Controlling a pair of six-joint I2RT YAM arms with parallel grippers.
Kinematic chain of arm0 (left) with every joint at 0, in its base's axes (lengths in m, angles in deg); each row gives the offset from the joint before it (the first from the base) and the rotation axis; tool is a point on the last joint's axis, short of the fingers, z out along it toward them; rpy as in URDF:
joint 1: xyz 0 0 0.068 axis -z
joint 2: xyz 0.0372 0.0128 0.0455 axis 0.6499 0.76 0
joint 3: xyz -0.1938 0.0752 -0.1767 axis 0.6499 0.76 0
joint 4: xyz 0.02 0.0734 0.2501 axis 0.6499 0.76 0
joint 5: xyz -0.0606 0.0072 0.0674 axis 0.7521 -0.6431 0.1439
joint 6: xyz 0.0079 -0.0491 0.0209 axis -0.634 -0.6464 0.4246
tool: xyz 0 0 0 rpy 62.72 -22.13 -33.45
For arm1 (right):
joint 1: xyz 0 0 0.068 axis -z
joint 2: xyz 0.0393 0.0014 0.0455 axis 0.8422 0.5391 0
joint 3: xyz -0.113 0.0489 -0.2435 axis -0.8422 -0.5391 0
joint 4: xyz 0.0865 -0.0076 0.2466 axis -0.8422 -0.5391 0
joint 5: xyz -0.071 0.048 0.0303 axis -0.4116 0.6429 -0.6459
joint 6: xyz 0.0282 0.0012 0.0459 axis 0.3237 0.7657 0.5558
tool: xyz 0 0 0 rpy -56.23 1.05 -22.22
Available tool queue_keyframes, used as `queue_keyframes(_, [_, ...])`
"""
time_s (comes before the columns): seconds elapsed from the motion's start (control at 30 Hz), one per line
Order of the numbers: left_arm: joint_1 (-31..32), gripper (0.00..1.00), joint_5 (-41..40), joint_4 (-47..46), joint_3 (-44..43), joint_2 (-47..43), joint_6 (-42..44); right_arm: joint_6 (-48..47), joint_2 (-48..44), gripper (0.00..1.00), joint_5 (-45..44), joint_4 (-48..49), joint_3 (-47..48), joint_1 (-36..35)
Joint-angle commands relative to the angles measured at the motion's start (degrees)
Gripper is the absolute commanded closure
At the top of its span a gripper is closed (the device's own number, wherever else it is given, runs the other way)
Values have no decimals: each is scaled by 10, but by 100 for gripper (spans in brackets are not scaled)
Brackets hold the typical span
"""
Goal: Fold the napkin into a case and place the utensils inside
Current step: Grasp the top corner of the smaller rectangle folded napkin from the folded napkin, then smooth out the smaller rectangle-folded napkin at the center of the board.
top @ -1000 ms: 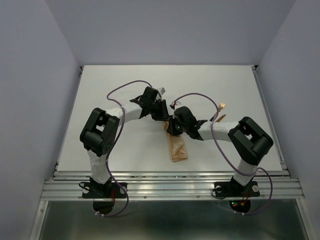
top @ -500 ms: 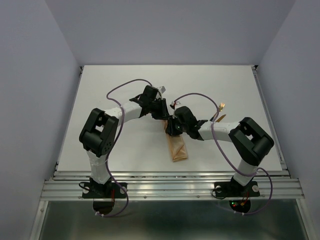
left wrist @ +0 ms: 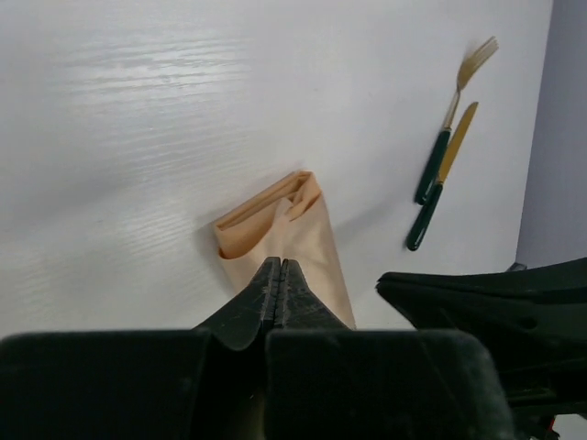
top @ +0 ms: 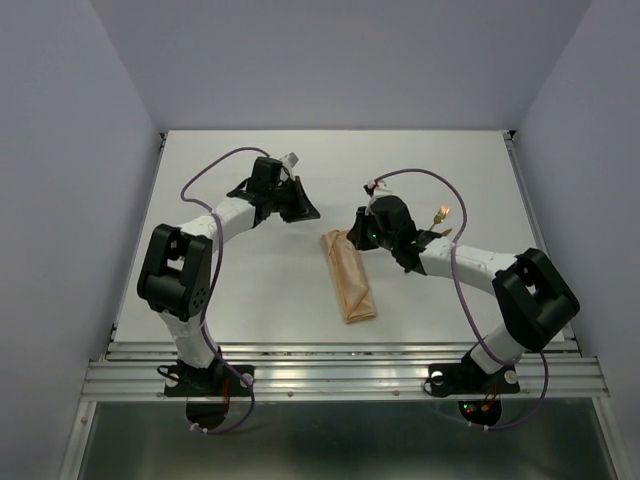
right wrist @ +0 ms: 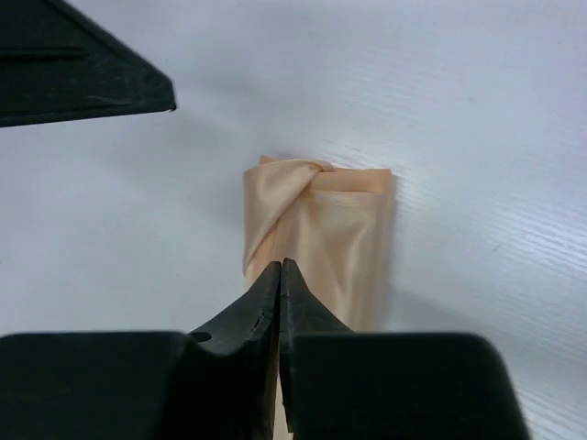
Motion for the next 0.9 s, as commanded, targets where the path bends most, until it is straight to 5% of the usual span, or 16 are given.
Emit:
queue_keyframes(0.0, [-12, 100, -20, 1, 37, 7, -13, 12, 24, 99, 6, 2, -1, 15])
queue_keyframes(0.87, [41, 100, -37, 9, -13, 132, -13, 6, 169, 99, 97, -13, 101, 15])
